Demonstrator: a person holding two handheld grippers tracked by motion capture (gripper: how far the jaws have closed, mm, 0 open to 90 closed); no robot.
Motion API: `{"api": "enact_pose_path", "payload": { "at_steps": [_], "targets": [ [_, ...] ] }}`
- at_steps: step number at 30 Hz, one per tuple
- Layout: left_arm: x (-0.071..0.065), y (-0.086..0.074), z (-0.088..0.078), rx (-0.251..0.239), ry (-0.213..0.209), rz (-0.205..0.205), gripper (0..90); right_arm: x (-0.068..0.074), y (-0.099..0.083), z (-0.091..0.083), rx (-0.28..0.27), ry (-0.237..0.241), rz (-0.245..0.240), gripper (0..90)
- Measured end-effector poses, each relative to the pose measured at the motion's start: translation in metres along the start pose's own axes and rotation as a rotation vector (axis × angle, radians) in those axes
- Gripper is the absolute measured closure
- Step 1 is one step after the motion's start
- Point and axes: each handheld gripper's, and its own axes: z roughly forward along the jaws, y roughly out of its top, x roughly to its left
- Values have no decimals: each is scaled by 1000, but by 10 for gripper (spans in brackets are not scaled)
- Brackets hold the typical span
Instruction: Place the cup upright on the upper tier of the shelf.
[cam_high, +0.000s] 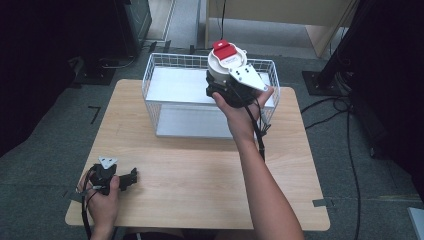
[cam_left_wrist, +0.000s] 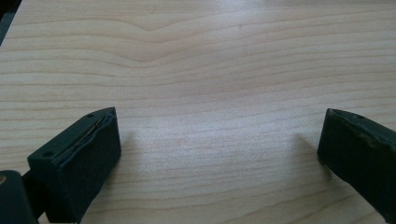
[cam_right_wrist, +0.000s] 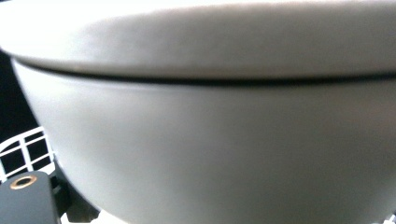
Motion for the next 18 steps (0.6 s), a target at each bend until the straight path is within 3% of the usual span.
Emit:
{"api": "enact_pose_path", "payload": {
  "at_steps": [18],
  "targets": [
    [0,0,0,-1,2,-1,0,-16,-6,59,60,-18,35,90]
  ]
}}
